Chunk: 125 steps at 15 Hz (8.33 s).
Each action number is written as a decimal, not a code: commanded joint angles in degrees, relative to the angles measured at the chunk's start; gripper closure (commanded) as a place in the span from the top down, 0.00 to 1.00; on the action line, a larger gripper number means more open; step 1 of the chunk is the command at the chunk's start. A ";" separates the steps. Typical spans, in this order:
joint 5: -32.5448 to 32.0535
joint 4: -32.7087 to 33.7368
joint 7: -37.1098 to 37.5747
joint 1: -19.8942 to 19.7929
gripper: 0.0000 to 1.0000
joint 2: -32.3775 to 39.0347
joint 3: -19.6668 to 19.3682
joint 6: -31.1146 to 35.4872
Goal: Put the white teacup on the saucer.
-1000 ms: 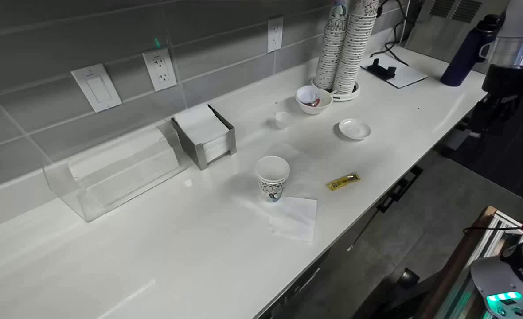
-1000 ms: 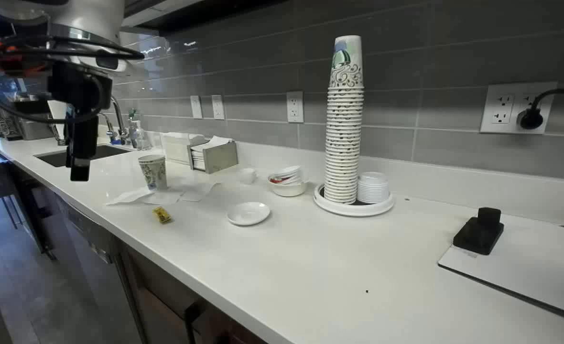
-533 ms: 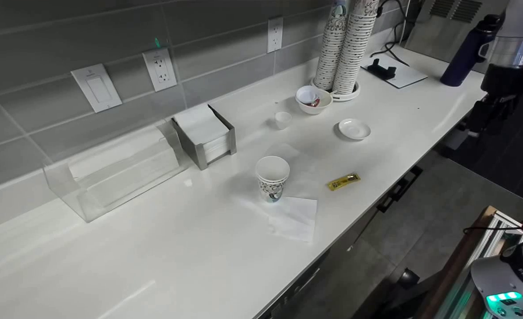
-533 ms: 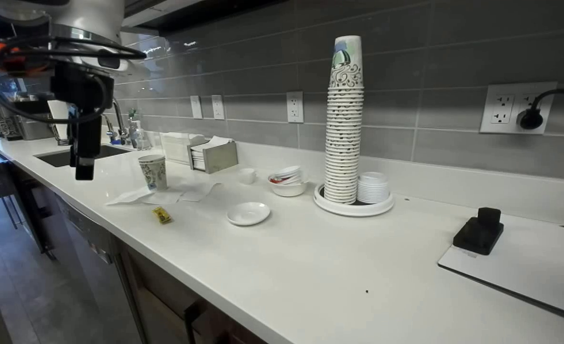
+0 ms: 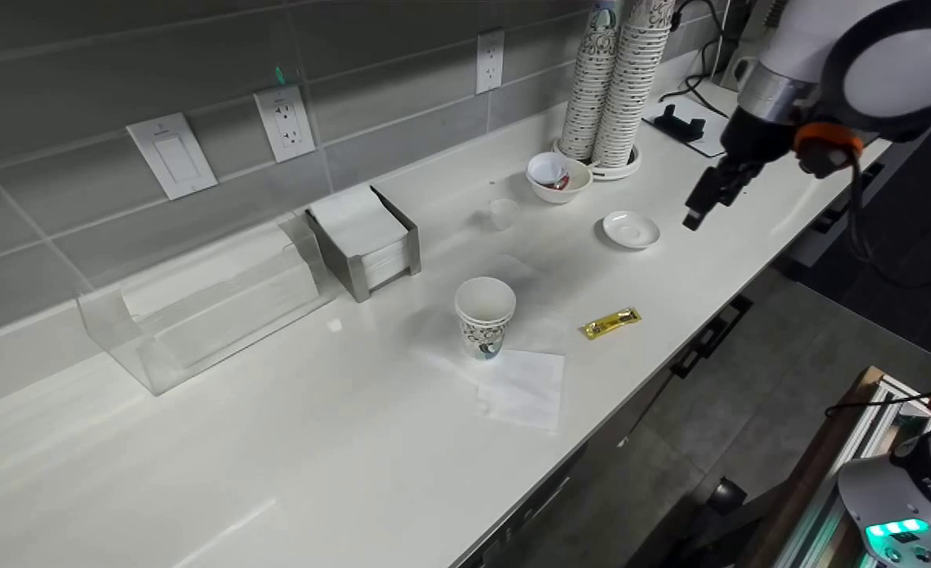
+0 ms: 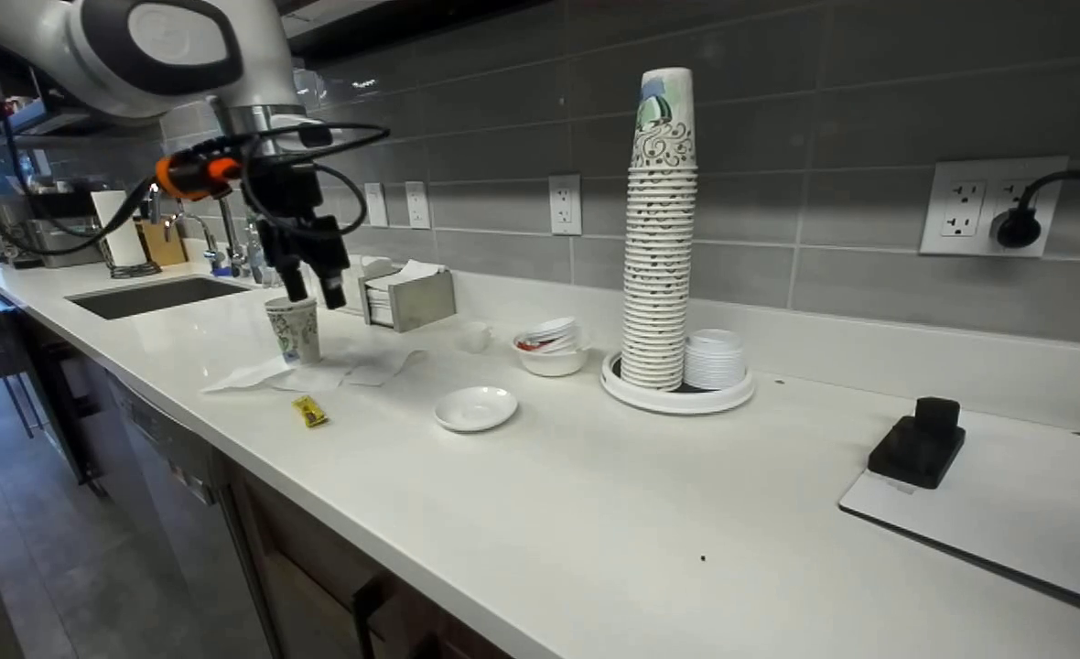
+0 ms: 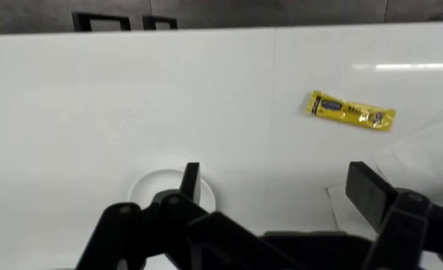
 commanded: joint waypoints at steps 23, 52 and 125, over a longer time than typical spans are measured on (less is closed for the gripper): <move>2.63 40.84 32.30 7.82 0.89 47.56 -1.63 16.34; 6.23 46.13 30.65 8.55 0.02 50.38 -6.09 14.89; 10.31 15.83 14.48 -4.74 0.02 35.05 -9.50 20.20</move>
